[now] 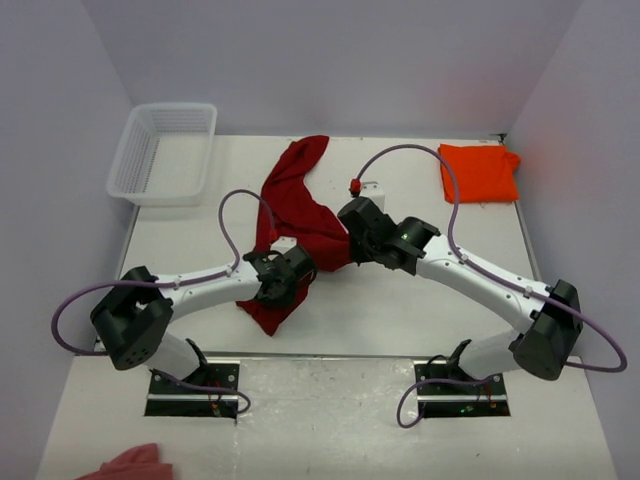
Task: Fold and stack the t-shirts
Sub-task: Flatten out the tshirt
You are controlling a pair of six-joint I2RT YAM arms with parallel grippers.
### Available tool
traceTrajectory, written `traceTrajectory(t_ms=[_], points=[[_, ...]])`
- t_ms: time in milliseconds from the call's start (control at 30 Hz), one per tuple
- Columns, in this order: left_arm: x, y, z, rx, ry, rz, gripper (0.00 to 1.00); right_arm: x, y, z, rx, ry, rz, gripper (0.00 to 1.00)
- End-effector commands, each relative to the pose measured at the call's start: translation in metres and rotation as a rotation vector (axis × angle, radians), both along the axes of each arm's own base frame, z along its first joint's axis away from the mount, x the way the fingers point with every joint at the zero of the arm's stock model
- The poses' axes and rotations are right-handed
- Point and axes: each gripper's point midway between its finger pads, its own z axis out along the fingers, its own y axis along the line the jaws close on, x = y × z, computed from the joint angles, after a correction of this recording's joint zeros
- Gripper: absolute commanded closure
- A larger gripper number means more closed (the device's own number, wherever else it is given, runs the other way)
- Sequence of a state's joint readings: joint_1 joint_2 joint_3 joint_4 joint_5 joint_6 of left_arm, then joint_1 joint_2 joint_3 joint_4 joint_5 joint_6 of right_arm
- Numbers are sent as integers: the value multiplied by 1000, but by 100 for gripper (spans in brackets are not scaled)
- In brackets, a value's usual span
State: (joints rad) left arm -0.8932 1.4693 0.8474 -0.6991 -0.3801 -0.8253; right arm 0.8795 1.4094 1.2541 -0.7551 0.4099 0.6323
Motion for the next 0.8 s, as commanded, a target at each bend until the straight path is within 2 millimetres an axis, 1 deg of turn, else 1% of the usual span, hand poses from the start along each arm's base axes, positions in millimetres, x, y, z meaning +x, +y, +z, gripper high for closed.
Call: traceTrajectory(t_ms=[0, 67, 167, 200, 233, 300, 333, 367, 400, 433, 467, 500, 533, 567, 600, 633, 667, 700, 733, 767], points=[[4, -5, -1, 25, -29, 56, 51, 0, 0, 17, 58, -42, 23, 100], [1, -10, -6, 30, -16, 45, 53, 0, -2, 15, 55, -41, 22, 100], [-3, -14, -13, 50, -7, 40, 68, -1, -5, 14, 59, -40, 23, 100], [-3, -15, -12, 46, -7, 42, 80, -2, -6, 11, 58, -36, 25, 100], [-4, -16, -13, 45, -7, 40, 86, -2, -8, 12, 66, -39, 20, 100], [-4, -18, -8, 37, -19, 51, 100, -1, -12, 10, 62, -40, 12, 100], [-4, -20, -4, 33, -31, 55, 100, 0, -14, 9, 59, -39, 8, 100], [-5, -16, 2, 54, -48, 57, 100, 0, -15, 9, 54, -40, 7, 100], [-1, -23, 19, 25, -82, 60, 100, 2, -17, 8, 49, -41, 3, 100], [-4, -30, 31, 10, -107, 57, 100, 5, -19, 8, 48, -42, -8, 100], [0, -31, 58, 8, -162, 65, 100, 10, -21, 10, 35, -53, -13, 100], [-3, -37, 75, -10, -192, 68, 100, 17, -30, 13, 27, -66, -46, 100], [-2, -37, 92, -16, -222, 71, 100, 22, -36, 17, 19, -77, -71, 100], [2, -33, 128, -32, -285, 86, 100, 29, -42, 30, 18, -105, -92, 100], [1, -33, 148, -48, -319, 89, 100, 39, -55, 39, 17, -121, -131, 100], [3, -21, 166, -31, -355, 101, 100, 44, -62, 48, 15, -138, -150, 100], [6, -21, 197, -96, -403, 116, 100, 51, -70, 69, 11, -176, -164, 100], [8, -15, 212, -95, -434, 126, 100, 60, -87, 81, 2, -196, -213, 100], [12, -4, 226, -65, -470, 110, 100, 65, -97, 94, 0, -218, -238, 100], [15, 2, 242, -97, -494, 122, 100, 68, -106, 116, -3, -252, -242, 100]])
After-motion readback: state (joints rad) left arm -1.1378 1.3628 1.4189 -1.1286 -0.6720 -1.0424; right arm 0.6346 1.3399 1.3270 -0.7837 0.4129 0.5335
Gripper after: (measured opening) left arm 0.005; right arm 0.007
